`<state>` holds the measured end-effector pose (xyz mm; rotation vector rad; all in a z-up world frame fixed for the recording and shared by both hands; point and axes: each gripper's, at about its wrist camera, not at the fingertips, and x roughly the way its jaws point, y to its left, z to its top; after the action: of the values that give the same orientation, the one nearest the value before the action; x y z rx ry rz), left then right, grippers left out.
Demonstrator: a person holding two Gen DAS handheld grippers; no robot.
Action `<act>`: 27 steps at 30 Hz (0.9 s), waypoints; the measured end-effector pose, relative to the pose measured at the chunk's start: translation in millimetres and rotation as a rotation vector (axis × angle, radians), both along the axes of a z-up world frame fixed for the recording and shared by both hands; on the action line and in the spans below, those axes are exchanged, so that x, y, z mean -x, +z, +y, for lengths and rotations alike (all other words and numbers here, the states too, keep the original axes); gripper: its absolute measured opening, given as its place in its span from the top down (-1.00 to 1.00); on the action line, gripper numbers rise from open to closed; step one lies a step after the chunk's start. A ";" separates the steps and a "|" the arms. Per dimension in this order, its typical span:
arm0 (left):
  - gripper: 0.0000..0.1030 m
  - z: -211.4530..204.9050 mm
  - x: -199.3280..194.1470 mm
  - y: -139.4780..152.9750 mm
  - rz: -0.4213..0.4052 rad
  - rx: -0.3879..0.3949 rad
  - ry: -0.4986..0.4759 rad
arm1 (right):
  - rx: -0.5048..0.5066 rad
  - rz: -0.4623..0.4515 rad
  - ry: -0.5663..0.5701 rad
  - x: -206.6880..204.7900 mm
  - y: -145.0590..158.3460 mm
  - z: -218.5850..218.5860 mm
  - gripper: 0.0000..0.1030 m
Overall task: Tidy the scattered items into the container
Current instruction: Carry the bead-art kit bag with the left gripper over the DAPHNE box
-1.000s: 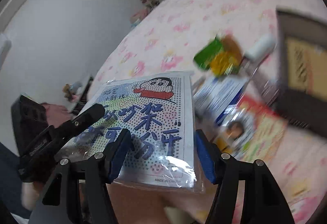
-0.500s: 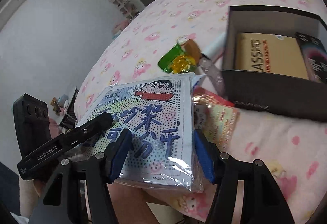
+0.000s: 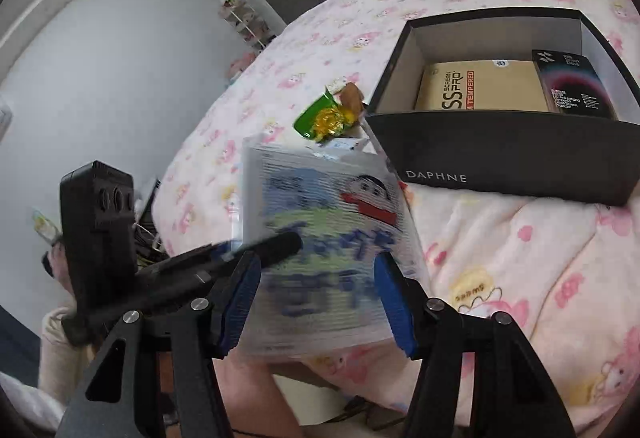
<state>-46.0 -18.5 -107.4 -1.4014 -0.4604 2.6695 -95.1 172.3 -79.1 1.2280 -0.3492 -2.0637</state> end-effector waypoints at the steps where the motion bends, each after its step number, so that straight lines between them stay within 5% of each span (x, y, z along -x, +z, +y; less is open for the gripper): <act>1: 0.36 -4.2 -0.3 -7.4 -0.025 -0.011 0.018 | -0.017 -0.024 0.006 4.9 -13.8 -3.3 -0.08; 6: 0.25 -33.1 -10.5 -19.5 -0.075 -0.086 0.100 | -0.118 -0.135 -0.028 13.0 -68.7 -7.3 -0.06; 13: -0.03 -63.4 -7.1 -29.7 -0.117 -0.093 0.162 | -0.110 -0.140 -0.009 32.2 -74.9 -14.8 -0.06; 27: -0.09 -89.8 -9.1 -28.1 -0.152 -0.014 0.194 | -0.172 -0.173 0.063 42.2 -107.1 -62.3 -0.06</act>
<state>-36.9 -108.3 -135.5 -1.6428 -0.6601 2.7090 -137.3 110.0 -186.3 1.5071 -0.2127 -1.9711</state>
